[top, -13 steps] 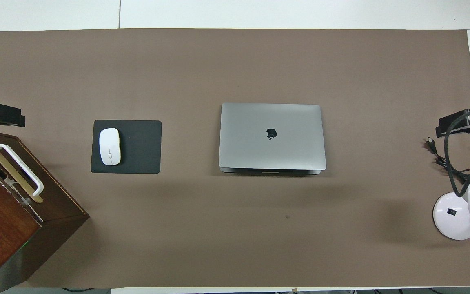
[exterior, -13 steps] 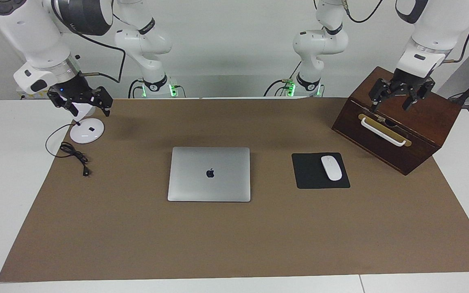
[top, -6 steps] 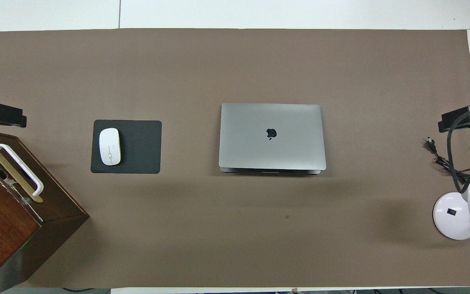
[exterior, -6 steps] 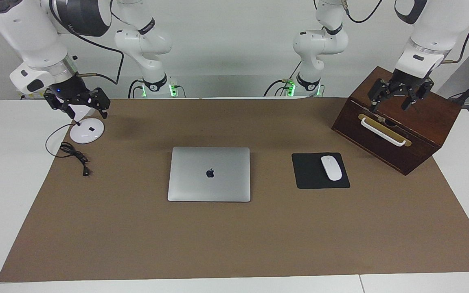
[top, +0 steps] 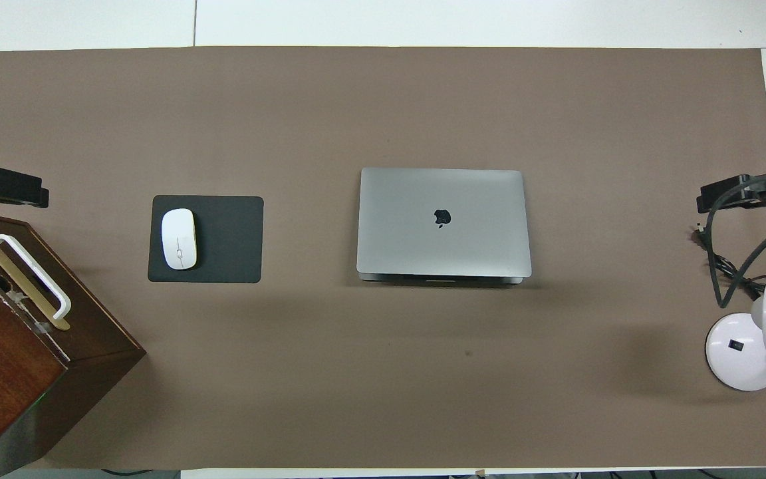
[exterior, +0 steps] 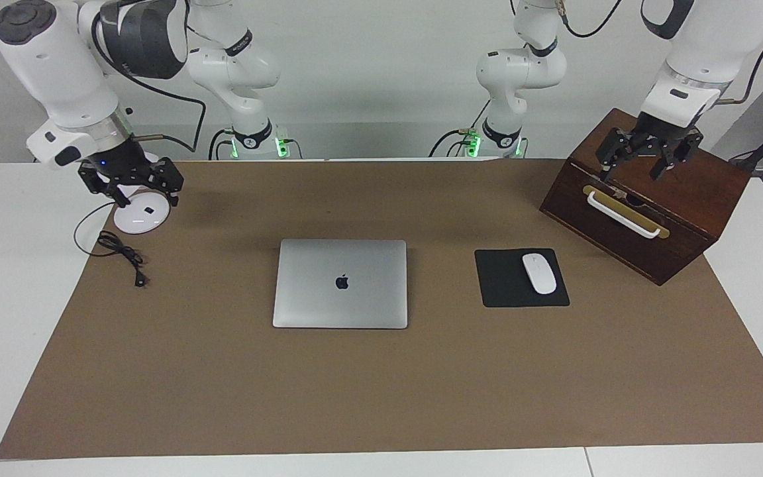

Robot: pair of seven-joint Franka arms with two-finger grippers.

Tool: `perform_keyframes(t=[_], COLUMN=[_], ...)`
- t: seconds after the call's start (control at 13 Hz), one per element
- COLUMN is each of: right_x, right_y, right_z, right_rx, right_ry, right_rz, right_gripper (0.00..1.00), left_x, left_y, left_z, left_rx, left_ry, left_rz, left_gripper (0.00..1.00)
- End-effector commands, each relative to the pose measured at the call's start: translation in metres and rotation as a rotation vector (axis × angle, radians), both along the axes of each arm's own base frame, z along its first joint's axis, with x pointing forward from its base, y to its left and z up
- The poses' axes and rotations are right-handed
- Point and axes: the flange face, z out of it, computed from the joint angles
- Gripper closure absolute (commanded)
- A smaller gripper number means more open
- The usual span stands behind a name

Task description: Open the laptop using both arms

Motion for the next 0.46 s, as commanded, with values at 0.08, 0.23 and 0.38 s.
perform_keyframes(t=[0.08,0.23,0.38], right_x=[-0.017,-0.017,-0.017], right_y=[-0.002,0.000,0.001], right_z=[-0.018,-0.024,-0.037], right_rx=[0.017,0.023,0.043], right_ry=[-0.049,-0.042,-0.058], right_rz=[0.019,0.015,0.006], right_gripper=[0.00,0.00,0.00], left_x=[-0.006,-0.008,-0.011], left_y=[-0.006,-0.011,-0.026], left_z=[-0.001,-0.006,-0.010], left_rx=[-0.012,-0.012,-0.017], left_ry=[-0.001,0.005,-0.004], left_rz=[0.009,0.025,0.062], left_gripper=[0.00,0.00,0.19])
